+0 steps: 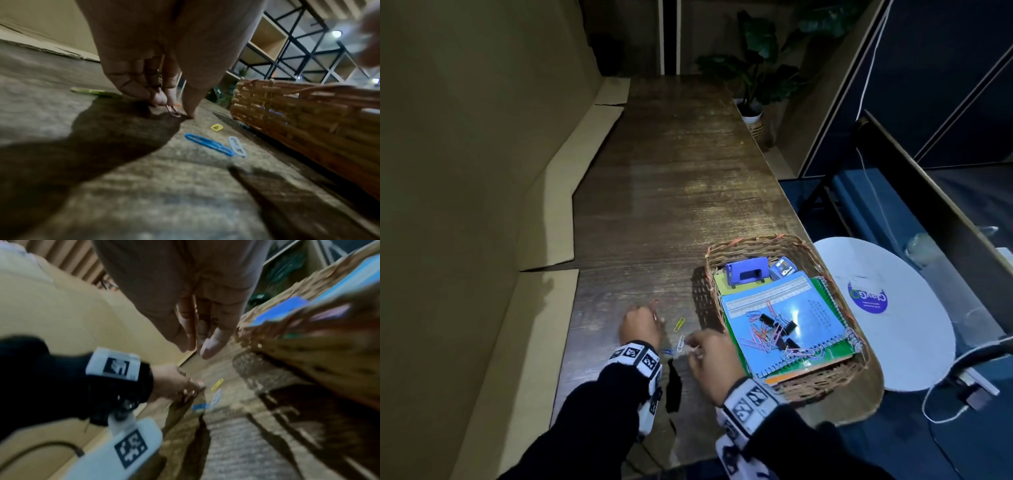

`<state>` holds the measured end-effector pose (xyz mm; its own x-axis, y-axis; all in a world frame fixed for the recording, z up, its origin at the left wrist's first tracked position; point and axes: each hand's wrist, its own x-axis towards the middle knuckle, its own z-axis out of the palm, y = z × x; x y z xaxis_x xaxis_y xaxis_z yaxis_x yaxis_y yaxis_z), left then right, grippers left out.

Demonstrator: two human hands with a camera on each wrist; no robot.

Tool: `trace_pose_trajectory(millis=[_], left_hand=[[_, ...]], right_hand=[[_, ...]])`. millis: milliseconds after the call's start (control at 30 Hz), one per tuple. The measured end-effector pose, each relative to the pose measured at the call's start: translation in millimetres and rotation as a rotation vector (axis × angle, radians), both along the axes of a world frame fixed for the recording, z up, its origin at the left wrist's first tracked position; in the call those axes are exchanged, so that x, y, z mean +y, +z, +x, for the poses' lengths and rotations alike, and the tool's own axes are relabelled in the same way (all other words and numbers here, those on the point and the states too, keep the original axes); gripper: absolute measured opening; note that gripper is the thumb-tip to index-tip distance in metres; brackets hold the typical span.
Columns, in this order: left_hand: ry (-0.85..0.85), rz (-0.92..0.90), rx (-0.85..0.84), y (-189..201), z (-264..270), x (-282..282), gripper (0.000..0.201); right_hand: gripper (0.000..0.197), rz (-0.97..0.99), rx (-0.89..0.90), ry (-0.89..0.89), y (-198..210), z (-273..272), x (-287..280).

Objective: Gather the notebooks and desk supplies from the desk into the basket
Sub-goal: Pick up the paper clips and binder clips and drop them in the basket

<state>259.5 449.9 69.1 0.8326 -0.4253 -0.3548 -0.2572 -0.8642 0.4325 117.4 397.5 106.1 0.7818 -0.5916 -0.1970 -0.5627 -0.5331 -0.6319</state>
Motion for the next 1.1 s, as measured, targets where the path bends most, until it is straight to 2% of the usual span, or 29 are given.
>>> trace_pose_trajectory(millis=[100,267,567,733,833,1000,1100], left_hand=[[-0.037,0.041,0.008,-5.3,1.7,1.3,0.023],[-0.107,0.079,-0.032,-8.9,-3.1,15.6,0.021],[-0.199,0.12,-0.058,-5.7,-5.6,33.7,0.029],[-0.28,0.201,-0.083,-5.1,-8.0,34.9,0.036],[-0.305,0.212,-0.122,-4.1,-12.5,37.9,0.029],[-0.226,0.035,-0.095,5.1,-21.7,50.2,0.011],[-0.12,-0.083,-0.013,11.0,-21.9,58.6,0.01]], right_hand=[[0.034,-0.079,0.119,0.08,-15.6,29.2,-0.4],[0.033,-0.202,0.295,0.283,-34.2,41.7,-0.9],[0.029,-0.221,0.421,0.176,-30.8,36.5,-11.2],[0.034,-0.245,0.434,0.196,-27.0,36.1,-4.8],[0.032,-0.217,0.435,0.183,-21.4,34.7,0.8],[0.026,-0.171,0.408,0.181,-6.2,27.3,3.1],[0.033,-0.131,0.254,0.131,4.0,15.0,2.2]])
